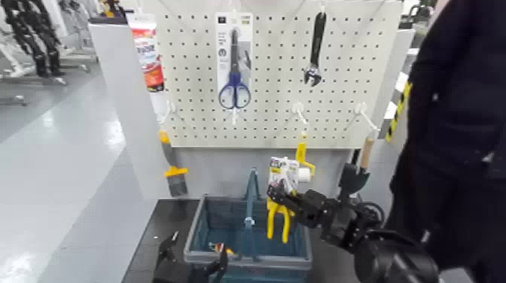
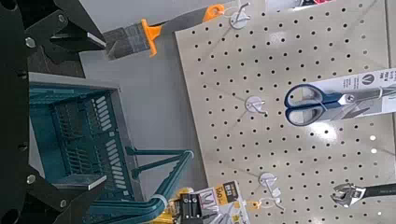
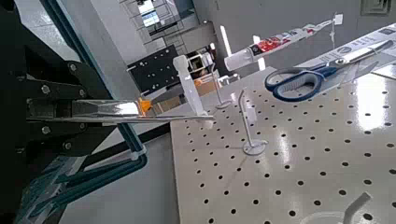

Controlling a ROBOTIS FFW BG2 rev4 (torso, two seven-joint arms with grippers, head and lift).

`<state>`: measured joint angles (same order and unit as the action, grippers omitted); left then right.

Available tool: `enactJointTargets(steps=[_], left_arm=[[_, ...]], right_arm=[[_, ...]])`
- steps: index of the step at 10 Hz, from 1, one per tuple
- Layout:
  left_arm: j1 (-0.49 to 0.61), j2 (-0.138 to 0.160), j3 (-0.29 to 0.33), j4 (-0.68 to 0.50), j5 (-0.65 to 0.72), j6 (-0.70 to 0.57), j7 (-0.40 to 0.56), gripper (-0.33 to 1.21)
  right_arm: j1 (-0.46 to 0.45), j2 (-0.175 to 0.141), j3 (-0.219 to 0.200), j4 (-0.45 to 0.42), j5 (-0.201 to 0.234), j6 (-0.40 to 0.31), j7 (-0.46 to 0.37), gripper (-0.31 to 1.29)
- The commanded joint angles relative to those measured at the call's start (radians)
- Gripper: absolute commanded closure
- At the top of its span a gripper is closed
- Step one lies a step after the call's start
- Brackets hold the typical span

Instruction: Put the yellow pliers into the crate.

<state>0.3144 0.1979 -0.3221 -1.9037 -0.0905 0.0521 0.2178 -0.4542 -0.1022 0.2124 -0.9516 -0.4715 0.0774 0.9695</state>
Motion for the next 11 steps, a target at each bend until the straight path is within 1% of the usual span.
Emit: enactJointTargets(steps=[1, 4, 5, 6, 7, 10, 11], left_arm=[[0.0, 0.0, 0.0, 0.0, 0.0, 0.0, 0.0, 0.28], [-0.001, -0.002, 0.0, 0.0, 0.0, 0.0, 0.0, 0.28], [0.0, 0.0, 0.0, 0.0, 0.0, 0.0, 0.0, 0.28], [0.0, 0.0, 0.0, 0.0, 0.0, 0.0, 0.0, 0.28], [0.0, 0.0, 0.0, 0.0, 0.0, 0.0, 0.0, 0.28], [0.002, 0.0, 0.002, 0.0, 0.0, -0.001, 0.0, 0.28], [0.003, 0.0, 0.002, 0.0, 0.002, -0.003, 0.0, 0.28]], right_arm=[[-0.006, 0.002, 0.013, 0.04, 0.001, -0.013, -0.003, 1.09], [-0.011, 0.002, 0.021, 0.079, 0.001, -0.022, -0.011, 1.09], [-0.011, 0.002, 0.019, 0.083, -0.004, -0.015, -0.02, 0.93], [-0.011, 0.002, 0.019, 0.082, -0.006, -0.001, -0.021, 0.4], [-0.011, 0.002, 0.021, 0.077, -0.006, 0.001, -0.021, 0.04], [-0.006, 0.004, 0.015, 0.059, -0.006, -0.007, -0.021, 0.03], [0.005, 0.007, 0.004, 0.039, -0.003, -0.016, -0.026, 0.03]])
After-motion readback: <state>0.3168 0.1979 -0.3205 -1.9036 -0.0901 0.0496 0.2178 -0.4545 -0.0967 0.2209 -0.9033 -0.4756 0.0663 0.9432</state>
